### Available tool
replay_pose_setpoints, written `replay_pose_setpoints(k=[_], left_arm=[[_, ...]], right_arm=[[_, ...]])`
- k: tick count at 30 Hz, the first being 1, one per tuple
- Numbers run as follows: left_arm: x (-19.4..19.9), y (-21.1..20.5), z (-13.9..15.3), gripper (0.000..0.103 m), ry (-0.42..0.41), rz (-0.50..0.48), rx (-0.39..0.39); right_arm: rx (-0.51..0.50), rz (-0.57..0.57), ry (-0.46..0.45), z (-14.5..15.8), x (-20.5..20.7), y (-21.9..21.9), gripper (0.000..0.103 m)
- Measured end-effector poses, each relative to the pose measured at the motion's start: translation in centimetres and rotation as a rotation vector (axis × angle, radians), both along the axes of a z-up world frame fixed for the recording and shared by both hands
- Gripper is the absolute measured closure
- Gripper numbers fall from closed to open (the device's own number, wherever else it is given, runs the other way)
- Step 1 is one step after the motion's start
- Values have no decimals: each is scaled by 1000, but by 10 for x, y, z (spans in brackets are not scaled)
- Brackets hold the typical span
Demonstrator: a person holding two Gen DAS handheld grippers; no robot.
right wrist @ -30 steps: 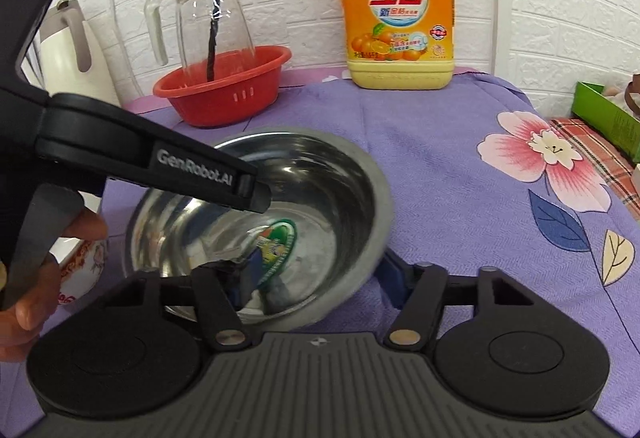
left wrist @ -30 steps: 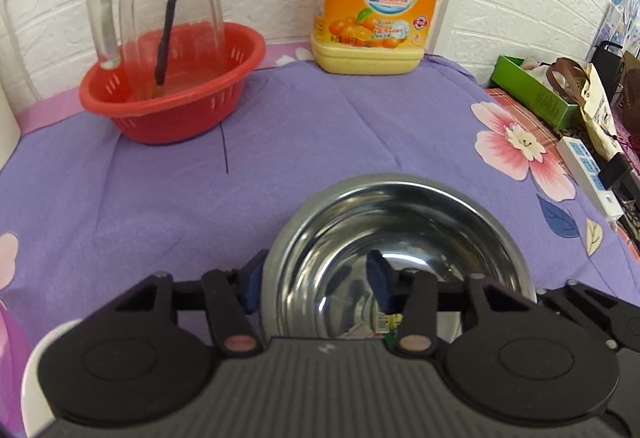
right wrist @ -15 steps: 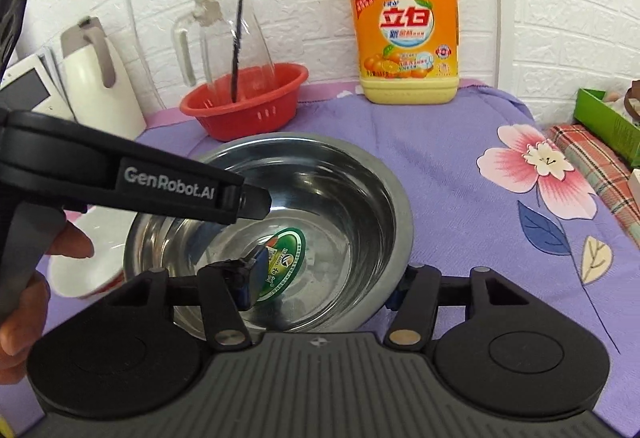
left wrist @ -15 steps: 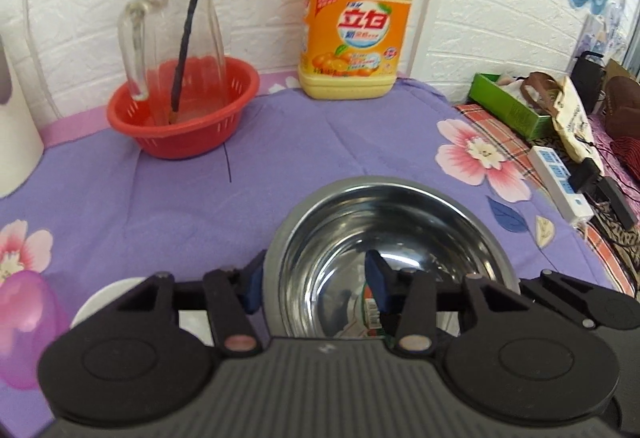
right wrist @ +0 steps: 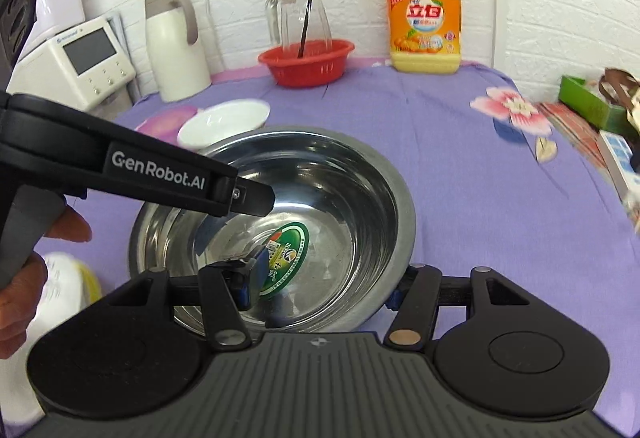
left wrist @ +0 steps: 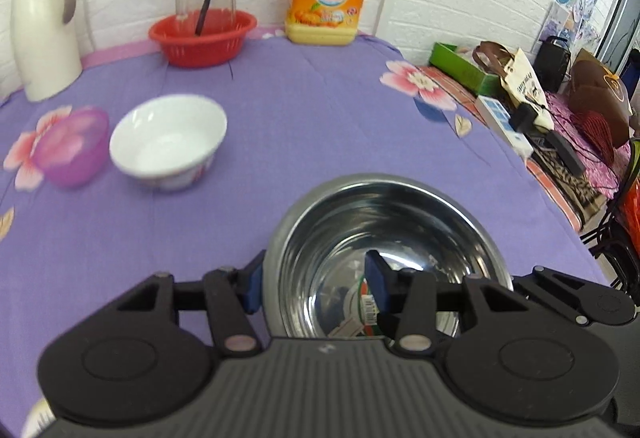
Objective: Organize plates and bowls
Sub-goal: 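Lift the steel bowl and set it onto the plate stack in the left tool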
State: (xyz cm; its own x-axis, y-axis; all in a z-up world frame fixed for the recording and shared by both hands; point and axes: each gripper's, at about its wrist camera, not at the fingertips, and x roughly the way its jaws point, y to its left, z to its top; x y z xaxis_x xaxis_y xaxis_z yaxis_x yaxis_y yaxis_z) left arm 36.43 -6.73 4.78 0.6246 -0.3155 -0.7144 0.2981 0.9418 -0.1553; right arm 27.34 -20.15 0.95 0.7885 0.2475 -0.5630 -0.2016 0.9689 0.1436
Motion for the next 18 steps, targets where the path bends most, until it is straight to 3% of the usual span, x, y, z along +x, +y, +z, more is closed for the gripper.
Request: replay_pose_setpoints(k=[8, 18], left_arm=[[-72, -2, -20, 58, -13, -34, 1], [-93, 4, -41, 57, 43, -39, -20]], right_arm=[[-5, -16, 17, -14, -60, 3, 7], [-18, 20, 50, -31, -81, 3, 2]])
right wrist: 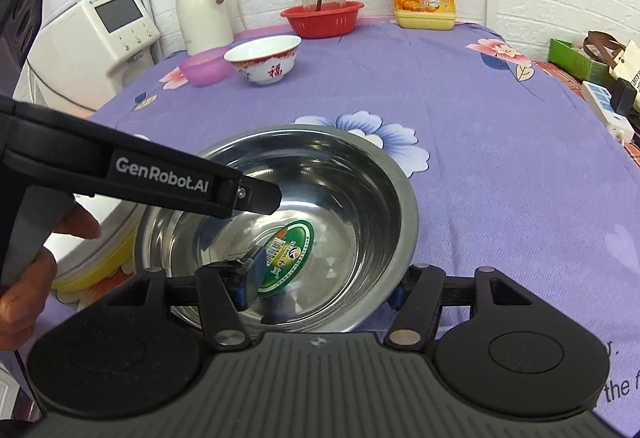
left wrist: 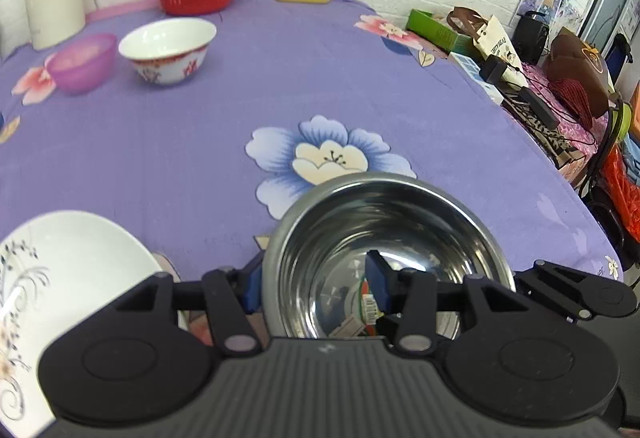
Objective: Organize plates and bowls
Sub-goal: 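Lift the steel bowl and set it onto the plate stack in the left tool, then move the right tool to the white bowl and close on its rim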
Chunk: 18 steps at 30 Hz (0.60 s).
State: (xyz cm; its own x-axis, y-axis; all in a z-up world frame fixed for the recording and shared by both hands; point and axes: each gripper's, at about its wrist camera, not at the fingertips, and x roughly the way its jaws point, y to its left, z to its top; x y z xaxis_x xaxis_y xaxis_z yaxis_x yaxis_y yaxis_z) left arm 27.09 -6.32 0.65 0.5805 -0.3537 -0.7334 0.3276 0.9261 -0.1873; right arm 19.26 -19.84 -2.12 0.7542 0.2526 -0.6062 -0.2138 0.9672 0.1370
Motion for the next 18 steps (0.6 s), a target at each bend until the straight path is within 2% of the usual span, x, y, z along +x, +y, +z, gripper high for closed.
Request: replay_pose_setpoints(k=[4, 8, 11, 13, 16, 18], left_arm=[[0, -3, -5, 55, -36, 5, 31], [3, 5, 0, 42, -55, 13, -7], [6, 22, 22, 38, -85, 22, -83], [9, 40, 40, 37, -135, 48, -114], [22, 70, 61, 37, -201, 115, -116], [33, 93, 69, 37, -215, 174, -115]], right_arm=[[6, 14, -4, -1, -2, -1, 0], [4, -2, -9, 2, -6, -4, 0], [-7, -41, -52, 15, -17, -18, 0], [-1, -79, -97, 29, -22, -33, 0], [18, -121, -153, 49, -17, -51, 0], [22, -129, -168, 60, -3, -58, 0]])
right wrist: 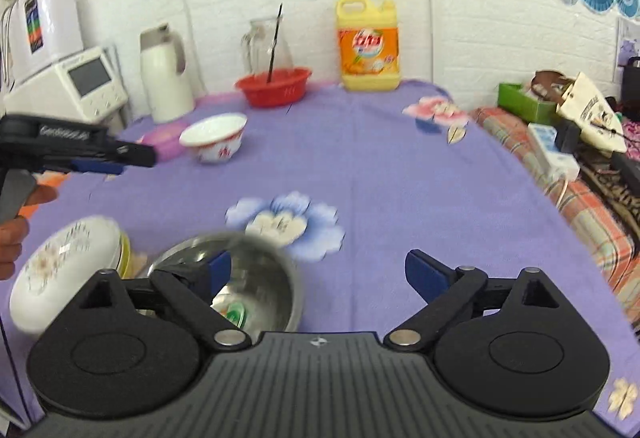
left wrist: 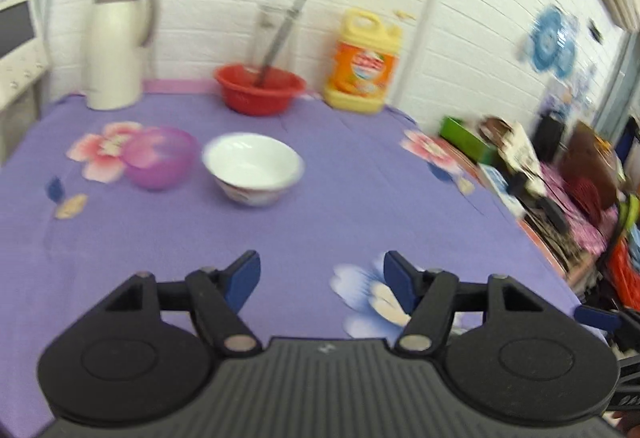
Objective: Organize plates and bowls
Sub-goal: 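Move the right tool to the white bowl and close on its rim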
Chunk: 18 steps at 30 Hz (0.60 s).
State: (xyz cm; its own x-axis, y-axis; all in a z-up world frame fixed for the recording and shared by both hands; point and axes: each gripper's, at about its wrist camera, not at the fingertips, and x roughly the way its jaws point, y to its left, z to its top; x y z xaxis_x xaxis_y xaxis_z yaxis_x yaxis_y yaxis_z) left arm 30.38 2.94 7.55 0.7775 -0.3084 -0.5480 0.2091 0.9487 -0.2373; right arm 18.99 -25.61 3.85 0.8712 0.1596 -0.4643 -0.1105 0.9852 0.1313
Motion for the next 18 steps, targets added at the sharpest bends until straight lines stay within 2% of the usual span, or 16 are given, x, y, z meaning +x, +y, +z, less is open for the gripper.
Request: replay_pose_setpoints(k=[5, 9, 14, 18], left_arm=[[27, 52, 4, 37, 20, 109, -46], [54, 76, -10, 37, 88, 149, -123], [112, 72, -29, 37, 192, 175, -212], [162, 66, -44, 37, 252, 209, -255]], right_arm=[[-22, 43, -21, 24, 55, 9, 0], [-3, 127, 17, 35, 114, 32, 0], [43, 195, 104, 33, 197, 66, 0], [1, 230, 165, 21, 248, 97, 0]])
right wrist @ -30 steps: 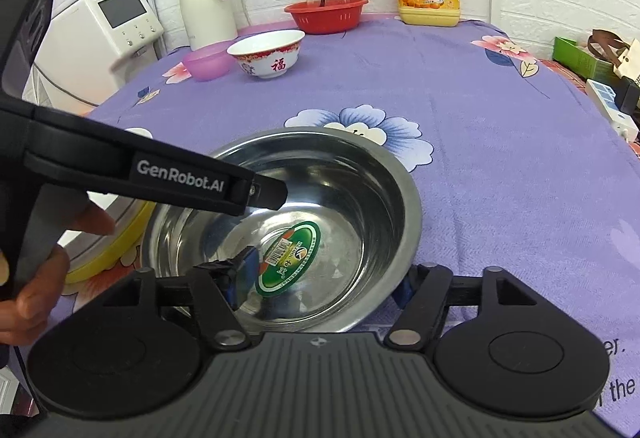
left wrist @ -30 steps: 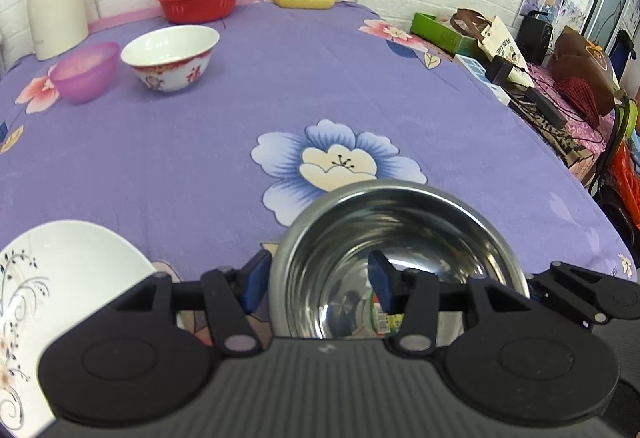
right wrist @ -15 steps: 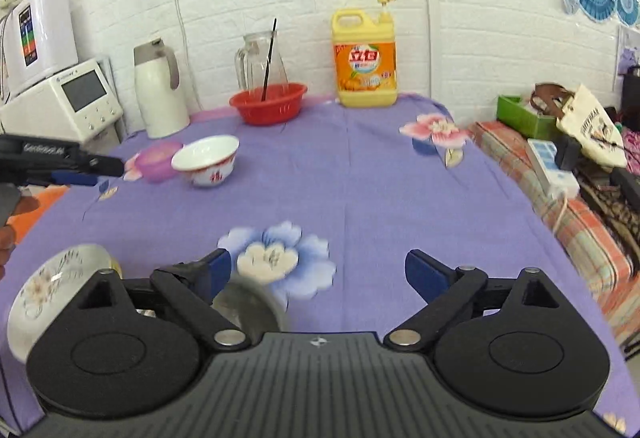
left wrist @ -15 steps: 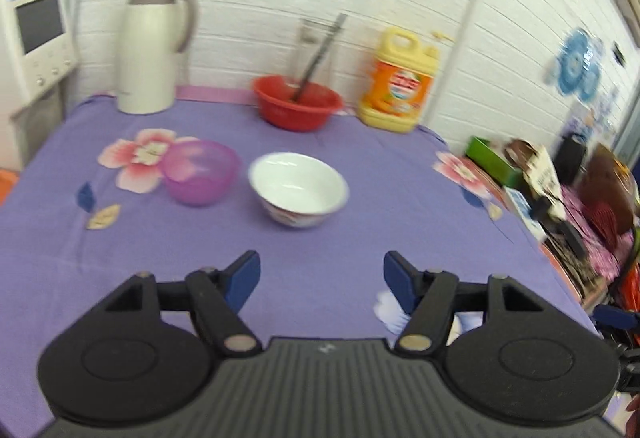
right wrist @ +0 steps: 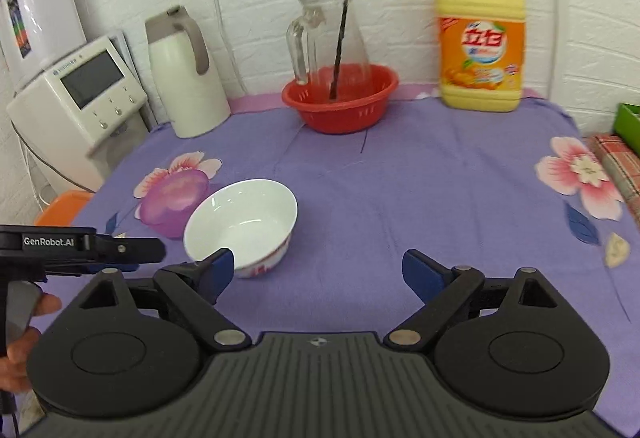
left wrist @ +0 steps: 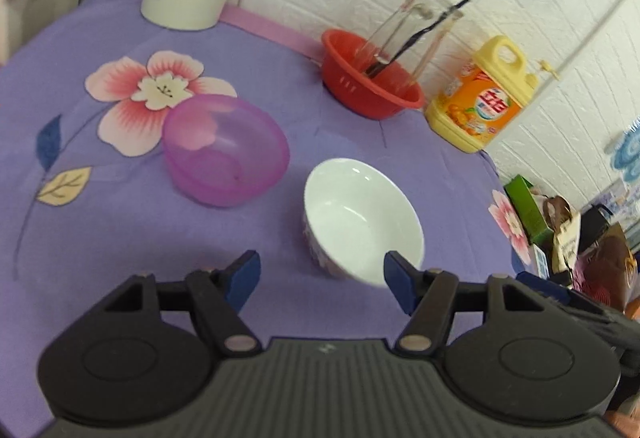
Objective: Organize plates and bowls
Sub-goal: 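Move the right tool to the white bowl and close on its rim, then carry the white bowl and lower it into the steel bowl, then open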
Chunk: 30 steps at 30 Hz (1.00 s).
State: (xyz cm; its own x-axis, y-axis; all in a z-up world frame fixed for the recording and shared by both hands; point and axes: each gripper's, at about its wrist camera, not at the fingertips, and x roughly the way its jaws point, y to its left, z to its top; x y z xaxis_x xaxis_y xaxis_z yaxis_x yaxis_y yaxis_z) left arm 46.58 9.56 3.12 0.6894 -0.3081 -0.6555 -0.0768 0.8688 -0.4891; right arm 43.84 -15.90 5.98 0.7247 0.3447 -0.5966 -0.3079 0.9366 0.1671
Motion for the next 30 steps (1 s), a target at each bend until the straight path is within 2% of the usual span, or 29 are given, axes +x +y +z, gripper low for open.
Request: replay_pose_setpoints(k=[3, 7, 13, 16, 18, 19, 20, 21, 22, 23, 26, 30], left_arm=[[25, -2, -11, 37, 26, 25, -7], [43, -5, -22, 37, 50, 40, -4], [52, -17, -26, 37, 48, 26, 24], [57, -21, -30, 40, 57, 21, 28], [58, -20, -33, 46, 58, 33, 12], [59, -20, -35, 49, 59, 36, 4], [60, -20, -36, 62, 59, 42, -4], [61, -20, -37, 70, 63, 42, -14], [61, -21, -38, 80, 70, 40, -23], [61, -23, -38, 81, 69, 45, -9], [57, -29, -34, 81, 70, 39, 50], [47, -36, -31, 81, 78, 24, 91]], right_arm=[[-56, 12, 26, -16, 27, 16, 0], [-58, 35, 75, -35, 55, 29, 0], [-96, 97, 82, -49, 69, 53, 0], [-112, 121, 82, -53, 72, 61, 1], [-109, 132, 74, -52, 73, 63, 9], [-104, 142, 73, -51, 72, 65, 22], [-101, 151, 72, -51, 71, 66, 36], [-103, 160, 70, -50, 70, 70, 43], [-114, 158, 68, -49, 69, 73, 45], [-125, 158, 62, -49, 67, 76, 45], [-120, 170, 73, -48, 60, 76, 45], [-131, 172, 66, -48, 48, 76, 45]])
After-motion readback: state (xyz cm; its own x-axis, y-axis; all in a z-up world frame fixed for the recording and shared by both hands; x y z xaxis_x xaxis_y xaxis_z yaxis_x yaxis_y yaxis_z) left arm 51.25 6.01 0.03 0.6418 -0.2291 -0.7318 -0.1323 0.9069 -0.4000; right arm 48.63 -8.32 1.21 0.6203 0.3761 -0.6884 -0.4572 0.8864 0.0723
